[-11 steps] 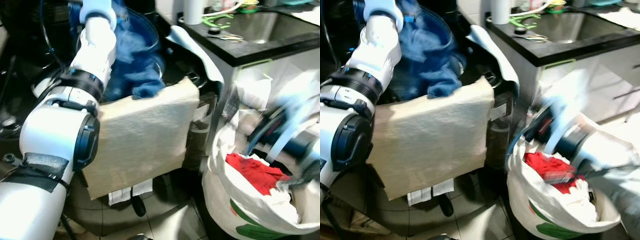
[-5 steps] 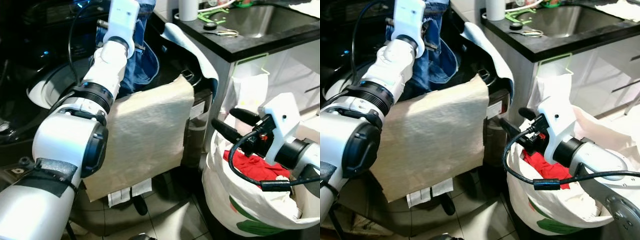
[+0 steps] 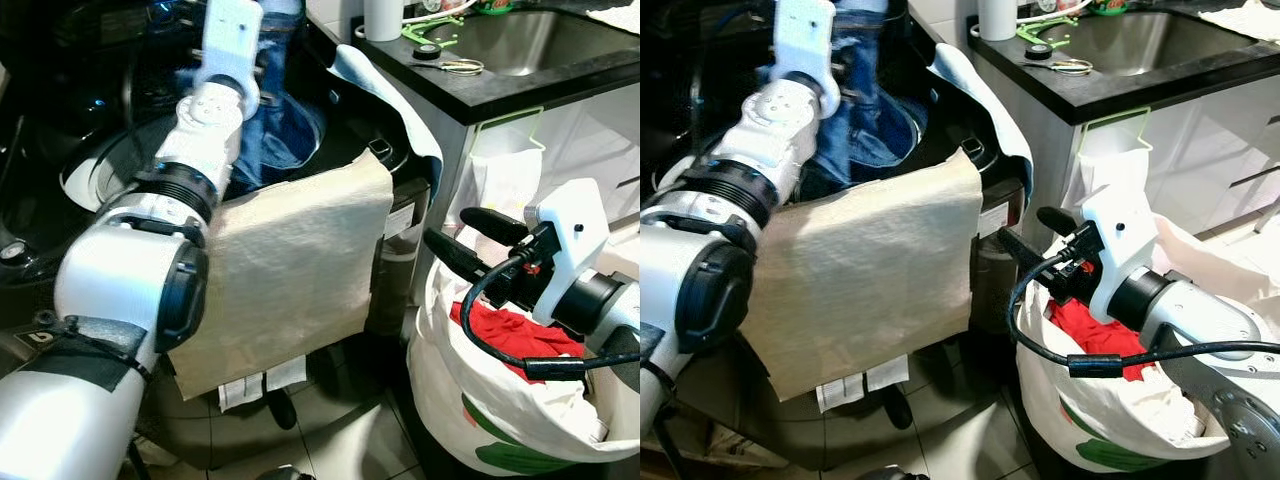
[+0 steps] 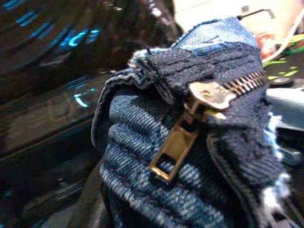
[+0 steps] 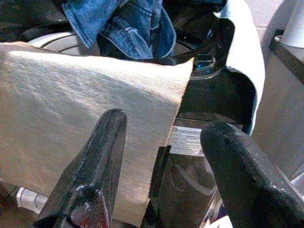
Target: Clothes washing
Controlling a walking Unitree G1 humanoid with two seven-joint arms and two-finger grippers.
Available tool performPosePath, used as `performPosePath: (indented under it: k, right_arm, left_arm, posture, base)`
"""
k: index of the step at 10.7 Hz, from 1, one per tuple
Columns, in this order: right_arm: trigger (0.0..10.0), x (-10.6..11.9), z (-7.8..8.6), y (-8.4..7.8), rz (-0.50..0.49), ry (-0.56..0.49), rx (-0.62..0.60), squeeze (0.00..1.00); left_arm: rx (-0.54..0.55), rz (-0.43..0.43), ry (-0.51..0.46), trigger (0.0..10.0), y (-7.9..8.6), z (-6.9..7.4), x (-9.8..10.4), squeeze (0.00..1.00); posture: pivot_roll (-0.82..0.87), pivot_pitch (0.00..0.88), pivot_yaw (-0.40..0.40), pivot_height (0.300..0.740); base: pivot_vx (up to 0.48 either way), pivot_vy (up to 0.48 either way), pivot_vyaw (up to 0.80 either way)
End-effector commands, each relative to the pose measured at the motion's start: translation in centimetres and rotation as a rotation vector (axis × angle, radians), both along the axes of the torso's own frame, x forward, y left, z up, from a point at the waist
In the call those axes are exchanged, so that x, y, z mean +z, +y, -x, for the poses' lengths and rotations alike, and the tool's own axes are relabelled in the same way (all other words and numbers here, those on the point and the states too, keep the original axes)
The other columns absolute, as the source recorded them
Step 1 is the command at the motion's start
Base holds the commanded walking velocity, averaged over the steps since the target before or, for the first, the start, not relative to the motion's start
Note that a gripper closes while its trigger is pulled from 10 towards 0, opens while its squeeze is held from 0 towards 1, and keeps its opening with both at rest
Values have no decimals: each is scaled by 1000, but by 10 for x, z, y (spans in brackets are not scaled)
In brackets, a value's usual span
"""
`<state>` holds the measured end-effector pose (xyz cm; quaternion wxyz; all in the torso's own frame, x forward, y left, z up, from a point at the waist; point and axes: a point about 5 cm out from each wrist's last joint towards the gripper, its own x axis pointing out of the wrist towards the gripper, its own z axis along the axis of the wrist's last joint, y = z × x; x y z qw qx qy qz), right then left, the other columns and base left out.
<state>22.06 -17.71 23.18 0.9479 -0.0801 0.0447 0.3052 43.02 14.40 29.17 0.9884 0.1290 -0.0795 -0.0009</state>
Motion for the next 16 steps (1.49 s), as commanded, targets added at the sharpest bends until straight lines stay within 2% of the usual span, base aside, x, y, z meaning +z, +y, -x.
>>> performPosePath:
  k: [1,3,4,6,7,8,9,10,11,12,13,14,15,16]
  right_arm:
    - [10000,6,0,-2,2,-29,-13,0]
    - [10000,6,-1,-3,2,-30,-19,0]
    - [10000,6,-1,-4,1,-28,-23,0]
    - [10000,6,-3,-5,4,-18,-24,0]
    - [10000,5,-4,-4,9,-13,-13,0]
    - [10000,4,-3,-3,14,-5,-3,0]
    - [10000,4,-3,-2,12,-6,-5,0]
    - [10000,4,-2,-2,-10,-19,-23,0]
    - [10000,4,-3,-2,-49,-37,-55,0]
    - [10000,3,-3,-2,-92,-60,-108,0]
    - [10000,3,-3,0,-132,-74,-132,0]
    - [10000,5,-2,3,-177,-89,-136,0]
    - [10000,6,-1,6,-190,-91,-130,0]
    - [10000,4,-1,8,-191,-79,-122,0]
  left_arm:
    - [37,-4,0,10000,11,0,3,1000]
    - [43,14,10,10000,15,0,3,1000]
    - [68,61,39,10000,22,0,-1,1000]
    - [184,90,83,10000,40,1,-7,1000]
    - [243,115,100,10000,49,3,-10,886]
    - [213,148,104,10000,51,3,-10,0]
    - [108,220,54,10000,46,2,-1,0]
    - [-127,274,-52,10000,34,4,16,0]
    - [-313,267,-136,10000,25,8,25,0]
    - [-528,276,-192,10000,17,17,25,0]
    - [-644,286,-215,10000,12,27,21,0]
    - [-803,304,-248,10000,6,55,14,0]
    - [-891,292,-257,10000,3,80,8,0]
    - [-988,234,-216,10000,1,110,-8,0]
  posture:
    - [-134,21,147,740]
    - [-135,28,143,740]
    - [-136,30,136,740]
    - [-134,32,128,740]
    - [-133,33,125,740]
    - [-133,33,125,740]
    - [-135,30,127,740]
    - [-139,20,126,740]
    - [-134,14,122,740]
    - [-126,6,114,740]
    - [-116,3,106,740]
    - [-111,3,92,740]
    - [-109,7,86,740]
    - [-98,19,68,740]
  base:
    - [0,0,0]
    - [0,0,0]
    - [0,0,0]
    - [0,0,0]
    - [0,0,0]
    - [0,0,0]
    - [0,0,0]
    - [0,0,0]
    - [0,0,0]
    - [0,0,0]
    - [0,0,0]
    - [0,0,0]
    - [0,0,0]
    - [0,0,0]
